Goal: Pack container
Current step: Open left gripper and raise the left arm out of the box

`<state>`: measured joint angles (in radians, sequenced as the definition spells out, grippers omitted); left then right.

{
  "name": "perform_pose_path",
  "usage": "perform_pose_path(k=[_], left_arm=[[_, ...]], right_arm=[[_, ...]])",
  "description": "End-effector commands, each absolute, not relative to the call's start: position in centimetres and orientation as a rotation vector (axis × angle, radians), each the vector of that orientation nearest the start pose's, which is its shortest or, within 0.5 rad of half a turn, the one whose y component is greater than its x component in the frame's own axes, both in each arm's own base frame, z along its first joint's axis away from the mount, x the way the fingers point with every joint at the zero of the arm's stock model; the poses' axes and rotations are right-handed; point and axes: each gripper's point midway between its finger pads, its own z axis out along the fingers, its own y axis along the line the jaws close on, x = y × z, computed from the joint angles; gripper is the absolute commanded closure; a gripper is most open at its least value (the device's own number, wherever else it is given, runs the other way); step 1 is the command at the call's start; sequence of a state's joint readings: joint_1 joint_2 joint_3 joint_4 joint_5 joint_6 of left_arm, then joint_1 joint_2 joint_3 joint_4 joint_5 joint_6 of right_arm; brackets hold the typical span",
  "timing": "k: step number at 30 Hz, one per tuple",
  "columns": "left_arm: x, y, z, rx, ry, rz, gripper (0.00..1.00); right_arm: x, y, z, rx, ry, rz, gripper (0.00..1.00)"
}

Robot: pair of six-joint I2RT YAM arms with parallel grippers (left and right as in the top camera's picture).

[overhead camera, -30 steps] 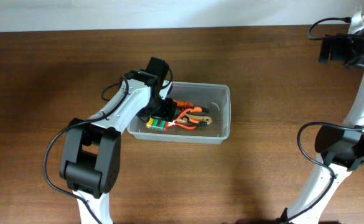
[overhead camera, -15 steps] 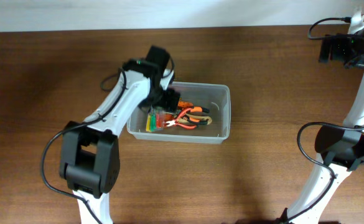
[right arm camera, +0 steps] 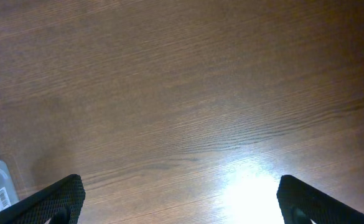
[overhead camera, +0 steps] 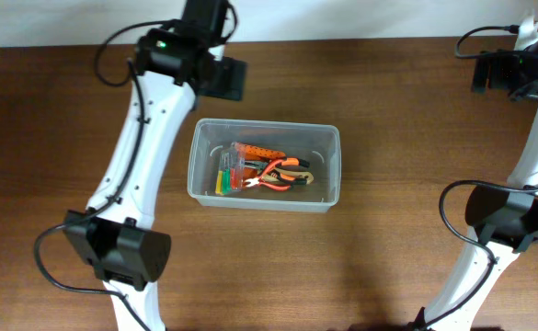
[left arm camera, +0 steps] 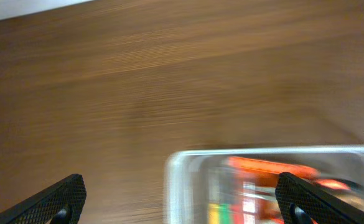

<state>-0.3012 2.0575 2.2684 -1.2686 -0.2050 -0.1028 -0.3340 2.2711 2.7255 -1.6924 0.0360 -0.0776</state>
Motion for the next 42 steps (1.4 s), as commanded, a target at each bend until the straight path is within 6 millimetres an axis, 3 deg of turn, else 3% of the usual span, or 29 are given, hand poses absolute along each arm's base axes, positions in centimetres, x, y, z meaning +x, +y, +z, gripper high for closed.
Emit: perform_pose_path(k=[1, 5, 13, 30, 34, 35, 42], left_arm=[[48.8, -5.5, 25.1, 0.033, 2.565, 0.314, 0.01], [49.1, -1.9, 25.0, -0.136, 2.568, 0.303, 0.01], [49.1, 1.6, 24.8, -0.231, 2.579, 0.275, 0.01], [49.1, 1.6, 24.8, -0.23, 2.579, 0.275, 0.01], [49.1, 1.6, 24.8, -0.229, 2.579, 0.275, 0.01], [49.1, 1.6, 24.8, -0.23, 2.579, 0.275, 0.01], [49.1, 1.6, 24.8, -0.23, 2.579, 0.275, 0.01]], right_arm=[[43.3, -15.6, 25.7, 0.377, 2.766, -0.144, 0.01], [43.3, -15.6, 25.7, 0.377, 2.766, -0.144, 0.02], [43.3, -15.6, 25.7, 0.377, 2.766, -0.144, 0.01], [43.3, -15.6, 25.8, 0.377, 2.764, -0.145, 0.02], [42.1, -15.2, 29.2, 0.367, 2.686, -0.163, 0.01], [41.2, -14.9, 31.3, 0.361, 2.636, -0.174, 0.01], [35.4, -12.8, 41.0, 0.332, 2.391, -0.224, 0.01]])
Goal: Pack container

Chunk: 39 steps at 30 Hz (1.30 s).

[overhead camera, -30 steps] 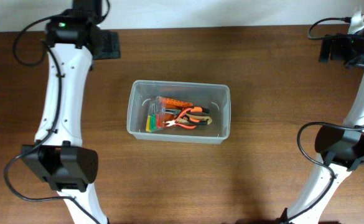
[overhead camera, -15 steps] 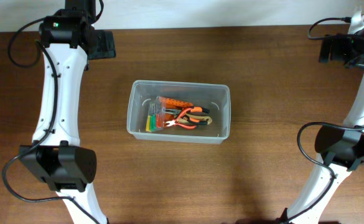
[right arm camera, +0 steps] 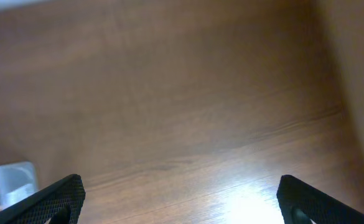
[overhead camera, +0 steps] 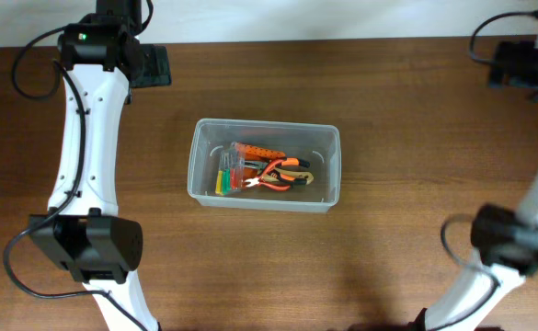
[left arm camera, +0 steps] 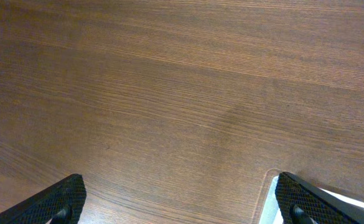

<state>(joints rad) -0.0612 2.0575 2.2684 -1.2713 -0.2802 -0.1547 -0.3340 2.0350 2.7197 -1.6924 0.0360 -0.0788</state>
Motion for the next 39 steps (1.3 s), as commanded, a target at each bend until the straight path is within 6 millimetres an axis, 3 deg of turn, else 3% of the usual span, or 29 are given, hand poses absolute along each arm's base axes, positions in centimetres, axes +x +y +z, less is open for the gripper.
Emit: perform_pose_path(k=[1, 6, 11, 14, 20, 25, 39], left_arm=[[49.1, 1.6, 24.8, -0.229, 2.579, 0.275, 0.01], [49.1, 1.6, 24.8, -0.229, 2.579, 0.275, 0.01], [49.1, 1.6, 24.8, -0.23, 2.579, 0.275, 0.01], [49.1, 1.6, 24.8, -0.23, 2.579, 0.275, 0.01], [49.1, 1.6, 24.8, -0.23, 2.579, 0.275, 0.01], [49.1, 1.6, 24.8, -0.229, 2.579, 0.275, 0.01], [49.1, 1.6, 24.8, -0.23, 2.579, 0.275, 0.01]], right_arm=[[34.3, -12.5, 42.2, 0.328, 2.355, -0.23, 0.01], [29.4, -9.3, 47.4, 0.259, 2.2, -0.233, 0.01], [25.5, -5.8, 50.6, 0.095, 2.066, -0.272, 0.01], [24.1, -4.5, 51.6, 0.038, 1.971, -0.264, 0.01], [22.6, -2.7, 51.4, -0.021, 1.735, -0.196, 0.01], [21.7, -1.4, 48.4, -0.076, 1.594, -0.148, 0.01], [21.7, 0.8, 33.2, -0.149, 1.503, -0.031, 0.01]])
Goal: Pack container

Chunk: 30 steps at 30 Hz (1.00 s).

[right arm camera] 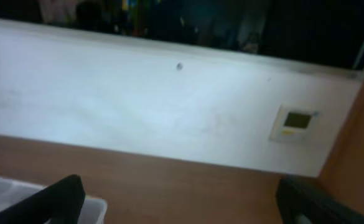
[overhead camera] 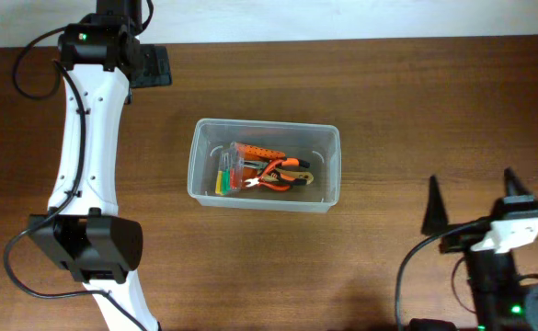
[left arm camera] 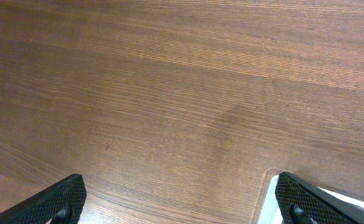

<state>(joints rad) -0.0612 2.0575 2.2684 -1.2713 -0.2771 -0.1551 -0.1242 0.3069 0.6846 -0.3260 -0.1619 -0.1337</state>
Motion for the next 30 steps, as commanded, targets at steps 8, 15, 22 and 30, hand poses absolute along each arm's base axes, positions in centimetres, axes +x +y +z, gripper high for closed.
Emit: perform_pose_path(k=[8, 15, 22, 30], left_arm=[[49.1, 1.6, 24.8, -0.229, 2.579, 0.275, 0.01], [49.1, 1.6, 24.8, -0.23, 2.579, 0.275, 0.01], [49.1, 1.6, 24.8, -0.23, 2.579, 0.275, 0.01], [49.1, 1.6, 24.8, -0.23, 2.579, 0.275, 0.01]], right_arm=[[22.3, 0.2, 26.6, -0.021, 1.453, 0.052, 0.01], [23.2, -0.3, 23.7, 0.042, 1.475, 0.087, 0.01], [23.9, -0.8, 21.2, 0.095, 1.51, 0.097, 0.01], [24.6, -0.8, 18.1, 0.098, 1.543, 0.105, 0.01]])
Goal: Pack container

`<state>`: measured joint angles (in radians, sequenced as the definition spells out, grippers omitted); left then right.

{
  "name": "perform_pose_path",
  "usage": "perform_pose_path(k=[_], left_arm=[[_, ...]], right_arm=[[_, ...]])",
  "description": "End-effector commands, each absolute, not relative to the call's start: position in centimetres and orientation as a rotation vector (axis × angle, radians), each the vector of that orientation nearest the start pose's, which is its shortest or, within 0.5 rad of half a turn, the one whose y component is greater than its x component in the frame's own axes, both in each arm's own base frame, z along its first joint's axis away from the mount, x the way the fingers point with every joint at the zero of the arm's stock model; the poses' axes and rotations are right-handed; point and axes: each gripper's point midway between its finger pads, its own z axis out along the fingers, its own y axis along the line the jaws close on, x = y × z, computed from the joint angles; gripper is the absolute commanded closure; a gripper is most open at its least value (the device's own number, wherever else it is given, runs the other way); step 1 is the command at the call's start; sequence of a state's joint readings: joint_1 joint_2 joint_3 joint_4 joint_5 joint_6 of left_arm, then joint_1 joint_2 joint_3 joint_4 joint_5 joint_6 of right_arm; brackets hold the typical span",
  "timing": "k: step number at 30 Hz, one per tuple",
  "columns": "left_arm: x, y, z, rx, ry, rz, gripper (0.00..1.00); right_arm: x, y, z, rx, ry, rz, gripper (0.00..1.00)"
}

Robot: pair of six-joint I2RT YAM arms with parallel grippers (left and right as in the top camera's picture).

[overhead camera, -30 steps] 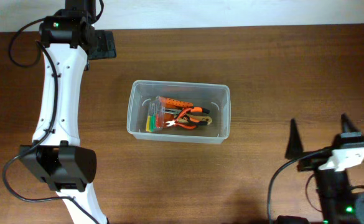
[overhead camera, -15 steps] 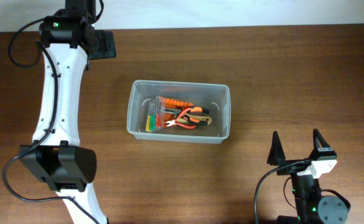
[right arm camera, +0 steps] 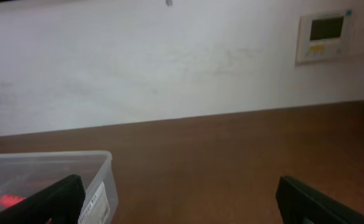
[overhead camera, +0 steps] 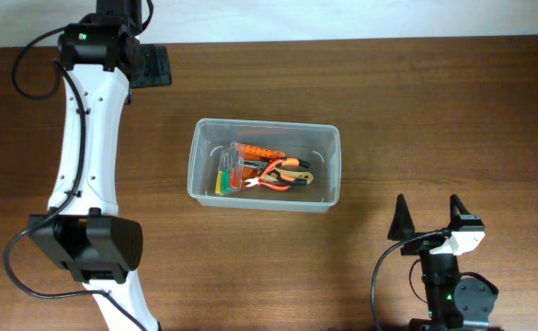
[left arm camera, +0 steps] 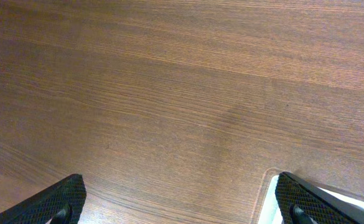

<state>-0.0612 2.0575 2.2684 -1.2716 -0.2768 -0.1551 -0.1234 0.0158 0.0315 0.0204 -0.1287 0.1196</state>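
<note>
A clear plastic container (overhead camera: 265, 165) sits mid-table holding orange pliers (overhead camera: 280, 175), an orange tool and a yellow and green item. Its corner shows in the left wrist view (left arm camera: 275, 199) and its side wall in the right wrist view (right arm camera: 101, 186). My left gripper (left arm camera: 178, 208) is open over bare wood up at the far left of the table, left of the container. My right gripper (overhead camera: 427, 216) is folded low at the near right edge, open, its fingers pointing across the table past the container's right end.
The wooden table (overhead camera: 416, 101) spreads around the container. A white wall (right arm camera: 169, 62) with a small wall panel (right arm camera: 322, 37) stands behind the table's far edge. The left arm (overhead camera: 85, 156) runs along the table's left side.
My right arm has settled lower at the near right edge, its camera now level toward the wall and the container's side. The left arm and container have not moved.
At first my left gripper was just behind the container and my right was high at the far right corner. Then the left stood at the far left. Later the right arm had dropped to the near right edge, where it now rests folded.
</note>
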Motion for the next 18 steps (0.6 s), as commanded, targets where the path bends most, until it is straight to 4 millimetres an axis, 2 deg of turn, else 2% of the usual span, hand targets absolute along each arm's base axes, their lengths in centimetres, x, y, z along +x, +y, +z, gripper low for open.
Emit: perform_pose_path(k=[1, 10, 18], left_arm=[[49.1, 1.6, 24.8, -0.23, 2.579, 0.275, 0.01], [49.1, 1.6, 24.8, -0.23, 2.579, 0.275, 0.01], [49.1, 1.6, 24.8, -0.23, 2.579, 0.275, 0.01]], right_arm=[[24.6, -0.8, 18.0, 0.098, 1.549, 0.104, 0.01], [24.6, -0.8, 16.0, 0.003, 1.632, 0.013, 0.01], [24.6, -0.8, 15.9, 0.0, 1.635, 0.008, 0.01]])
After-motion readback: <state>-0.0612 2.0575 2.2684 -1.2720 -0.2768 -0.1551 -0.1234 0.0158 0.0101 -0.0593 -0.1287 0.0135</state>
